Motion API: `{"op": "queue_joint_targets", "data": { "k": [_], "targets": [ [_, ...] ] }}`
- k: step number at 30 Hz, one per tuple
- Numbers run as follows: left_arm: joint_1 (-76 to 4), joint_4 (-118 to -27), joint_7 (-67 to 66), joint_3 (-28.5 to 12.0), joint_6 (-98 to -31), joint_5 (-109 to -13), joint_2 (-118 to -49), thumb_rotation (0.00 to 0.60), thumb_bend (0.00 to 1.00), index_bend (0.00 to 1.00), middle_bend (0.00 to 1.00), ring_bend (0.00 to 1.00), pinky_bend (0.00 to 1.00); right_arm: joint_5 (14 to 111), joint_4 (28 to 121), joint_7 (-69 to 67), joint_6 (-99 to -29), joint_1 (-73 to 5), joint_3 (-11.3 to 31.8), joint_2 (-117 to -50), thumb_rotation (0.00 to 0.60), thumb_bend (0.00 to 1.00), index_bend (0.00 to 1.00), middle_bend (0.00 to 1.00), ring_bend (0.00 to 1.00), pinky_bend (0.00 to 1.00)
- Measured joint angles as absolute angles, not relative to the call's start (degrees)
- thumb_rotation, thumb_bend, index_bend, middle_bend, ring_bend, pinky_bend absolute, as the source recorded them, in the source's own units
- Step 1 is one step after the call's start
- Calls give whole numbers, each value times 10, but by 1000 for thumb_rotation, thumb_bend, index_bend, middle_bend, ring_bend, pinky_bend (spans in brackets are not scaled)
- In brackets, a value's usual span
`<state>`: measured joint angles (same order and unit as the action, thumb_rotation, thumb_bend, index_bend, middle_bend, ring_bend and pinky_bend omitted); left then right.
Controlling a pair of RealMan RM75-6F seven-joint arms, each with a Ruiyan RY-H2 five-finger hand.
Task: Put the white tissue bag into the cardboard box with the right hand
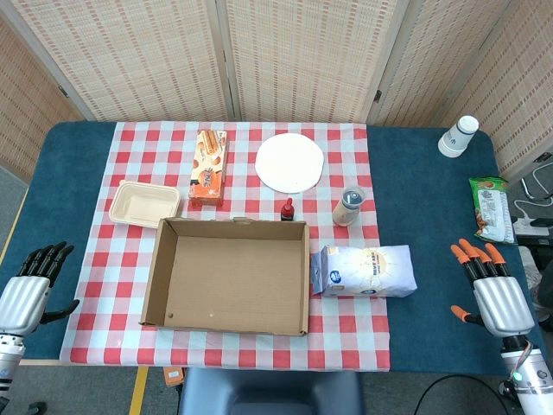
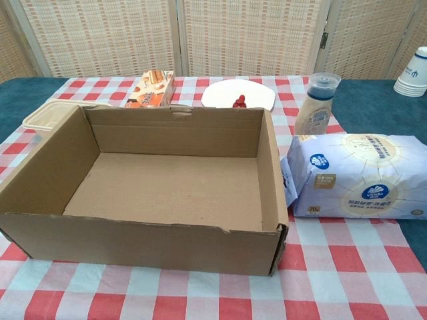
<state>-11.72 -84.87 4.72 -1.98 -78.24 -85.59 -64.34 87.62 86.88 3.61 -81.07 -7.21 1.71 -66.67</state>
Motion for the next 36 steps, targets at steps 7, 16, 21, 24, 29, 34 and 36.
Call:
{"op": "queue_joint_targets", "data": {
  "k": [7, 16, 21, 24, 29, 34, 36],
  "targets": [
    [-117, -850, 46, -19, -783, -858, -643, 600, 211, 0, 0, 0, 73, 877, 872, 37, -813, -71, 16, -664, 600, 26, 0, 0, 0, 0],
    [-120, -845, 50, -20, -777, -856, -645, 600, 209, 0, 0, 0, 73, 878, 889, 44, -816, -72, 20, -656, 600, 26, 1, 0, 0, 0],
    [-121, -841, 50, -16, -769, -856, -647, 600, 209, 0, 0, 0, 73, 888, 917, 36, -816, -78, 23, -643, 600, 26, 2, 0, 0, 0],
    [-121, -842, 50, -15, -765, -854, -646, 600, 210, 0, 0, 0, 73, 887, 942, 38, -806, -87, 26, -634, 600, 13, 0, 0, 0, 0],
    [-119, -845, 49, -15, -774, -856, -644, 600, 209, 0, 0, 0, 73, 866, 965, 44, -761, -111, 37, -629, 600, 0, 0, 0, 0, 0],
    [-119, -848, 46, -14, -773, -858, -644, 600, 209, 0, 0, 0, 73, 838, 977, 42, -719, -134, 48, -630, 600, 0, 0, 0, 0, 0],
    [-119, -847, 47, -15, -774, -857, -643, 600, 210, 0, 0, 0, 73, 824, 980, 43, -693, -149, 53, -635, 600, 0, 0, 0, 0, 0]
  ]
}}
